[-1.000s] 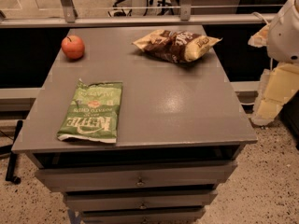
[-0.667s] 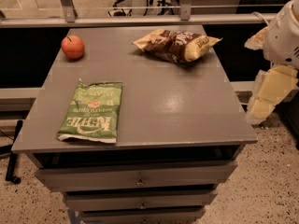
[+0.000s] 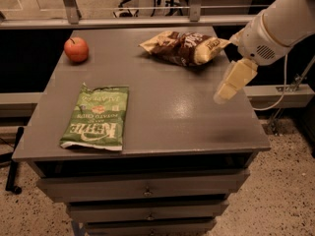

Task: Pick brown chip bag

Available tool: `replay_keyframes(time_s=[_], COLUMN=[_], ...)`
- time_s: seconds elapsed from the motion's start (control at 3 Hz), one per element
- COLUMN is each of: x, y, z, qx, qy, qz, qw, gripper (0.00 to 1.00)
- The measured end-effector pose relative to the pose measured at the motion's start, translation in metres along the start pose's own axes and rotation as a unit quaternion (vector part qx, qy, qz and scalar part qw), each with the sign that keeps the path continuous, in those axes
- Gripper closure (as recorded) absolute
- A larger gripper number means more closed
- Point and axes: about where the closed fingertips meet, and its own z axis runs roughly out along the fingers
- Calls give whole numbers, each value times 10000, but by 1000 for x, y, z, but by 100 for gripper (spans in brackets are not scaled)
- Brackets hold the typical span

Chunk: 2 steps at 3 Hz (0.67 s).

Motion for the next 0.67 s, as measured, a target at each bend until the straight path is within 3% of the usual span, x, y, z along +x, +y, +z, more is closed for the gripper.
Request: replay_keyframes(time_s=[0.33, 0.67], x=[-22, -52], y=[-40, -83], z=[32, 73], qx=[383, 718], qy=[-231, -624], qz=[219, 583], qw=[9988, 9938], gripper=[0, 0])
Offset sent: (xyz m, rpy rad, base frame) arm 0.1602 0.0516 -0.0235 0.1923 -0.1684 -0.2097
